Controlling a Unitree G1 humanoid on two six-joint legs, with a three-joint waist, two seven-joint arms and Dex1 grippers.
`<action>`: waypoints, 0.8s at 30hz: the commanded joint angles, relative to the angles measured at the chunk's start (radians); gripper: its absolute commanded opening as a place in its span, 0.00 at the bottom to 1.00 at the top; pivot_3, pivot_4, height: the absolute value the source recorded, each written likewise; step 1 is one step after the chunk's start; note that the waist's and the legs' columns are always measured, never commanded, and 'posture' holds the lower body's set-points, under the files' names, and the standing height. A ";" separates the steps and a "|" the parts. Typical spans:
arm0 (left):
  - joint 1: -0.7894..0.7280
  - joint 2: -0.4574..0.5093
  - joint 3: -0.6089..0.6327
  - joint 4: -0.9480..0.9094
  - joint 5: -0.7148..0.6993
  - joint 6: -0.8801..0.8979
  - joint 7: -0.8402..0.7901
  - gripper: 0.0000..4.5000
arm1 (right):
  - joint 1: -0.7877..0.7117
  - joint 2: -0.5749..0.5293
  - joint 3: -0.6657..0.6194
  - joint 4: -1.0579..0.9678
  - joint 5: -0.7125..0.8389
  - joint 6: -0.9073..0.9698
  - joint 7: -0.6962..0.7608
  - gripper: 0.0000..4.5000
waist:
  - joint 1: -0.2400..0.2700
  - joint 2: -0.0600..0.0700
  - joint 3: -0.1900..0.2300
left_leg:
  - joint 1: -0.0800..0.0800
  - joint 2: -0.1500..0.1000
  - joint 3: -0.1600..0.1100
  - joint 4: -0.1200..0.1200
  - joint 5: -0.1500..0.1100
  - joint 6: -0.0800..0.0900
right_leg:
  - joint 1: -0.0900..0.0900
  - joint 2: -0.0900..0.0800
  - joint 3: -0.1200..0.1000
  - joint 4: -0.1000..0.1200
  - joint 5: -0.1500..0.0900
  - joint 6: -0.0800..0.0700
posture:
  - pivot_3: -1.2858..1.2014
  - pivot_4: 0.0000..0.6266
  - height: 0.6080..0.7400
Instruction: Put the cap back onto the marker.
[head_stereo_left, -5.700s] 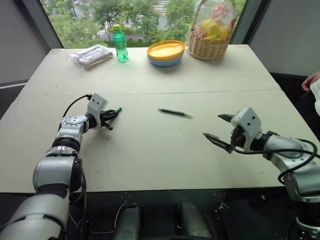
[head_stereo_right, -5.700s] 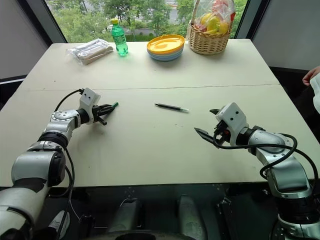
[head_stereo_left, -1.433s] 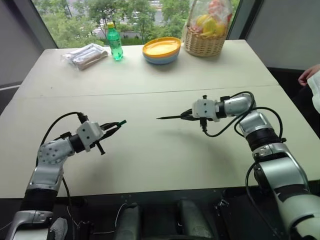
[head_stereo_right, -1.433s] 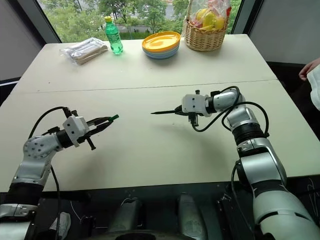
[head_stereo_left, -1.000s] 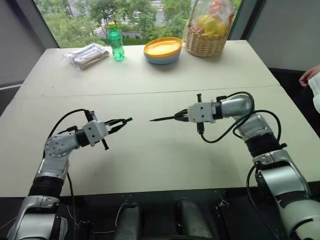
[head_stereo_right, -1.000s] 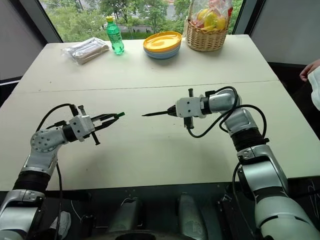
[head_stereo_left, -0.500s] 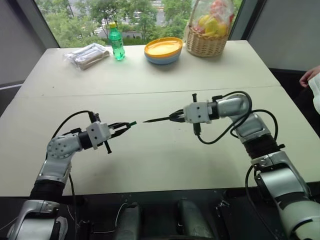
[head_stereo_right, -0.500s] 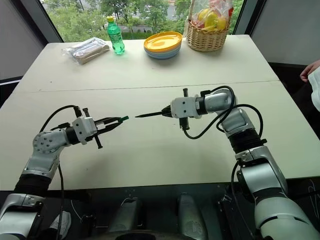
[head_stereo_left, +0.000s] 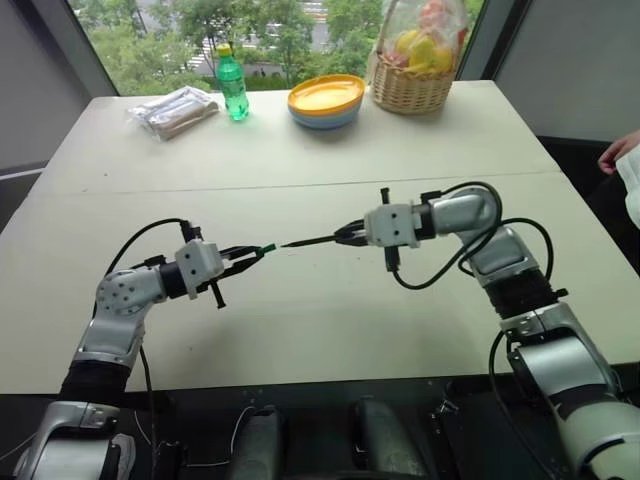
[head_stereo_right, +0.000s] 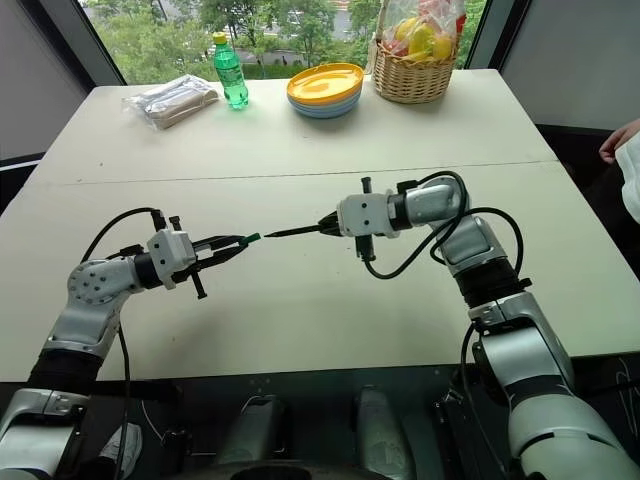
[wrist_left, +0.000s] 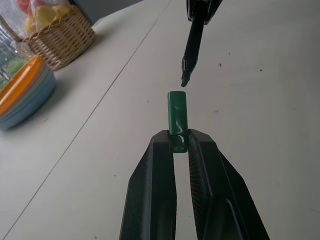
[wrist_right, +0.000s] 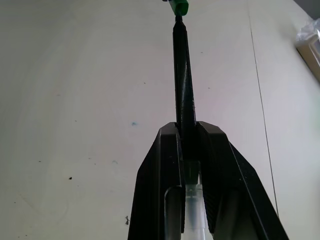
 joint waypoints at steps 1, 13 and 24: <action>0.015 0.004 0.006 -0.051 -0.010 -0.006 -0.002 0.00 | -0.002 -0.002 -0.003 -0.046 0.021 -0.004 0.004 0.01 | 0.000 0.000 0.000 | 0.000 0.000 0.000 0.000 0.000 0.000 | 0.000 0.000 0.000 0.000 0.000 0.000 | 0.52 0.24 1.00; 0.035 0.013 0.010 -0.086 -0.008 0.005 0.002 0.00 | -0.003 -0.003 -0.001 -0.045 0.023 -0.003 0.004 0.01 | 0.000 0.000 0.000 | 0.000 0.000 0.000 0.000 0.000 0.000 | 0.000 0.000 0.000 0.000 0.000 0.000 | 0.52 0.24 1.00; 0.039 0.019 0.014 -0.085 -0.003 0.014 0.005 0.00 | 0.002 -0.006 -0.001 -0.058 0.026 0.002 0.012 0.01 | 0.000 0.000 0.000 | 0.000 0.000 0.000 0.000 0.000 0.000 | 0.000 0.000 0.000 0.000 0.000 0.000 | 0.52 0.24 1.00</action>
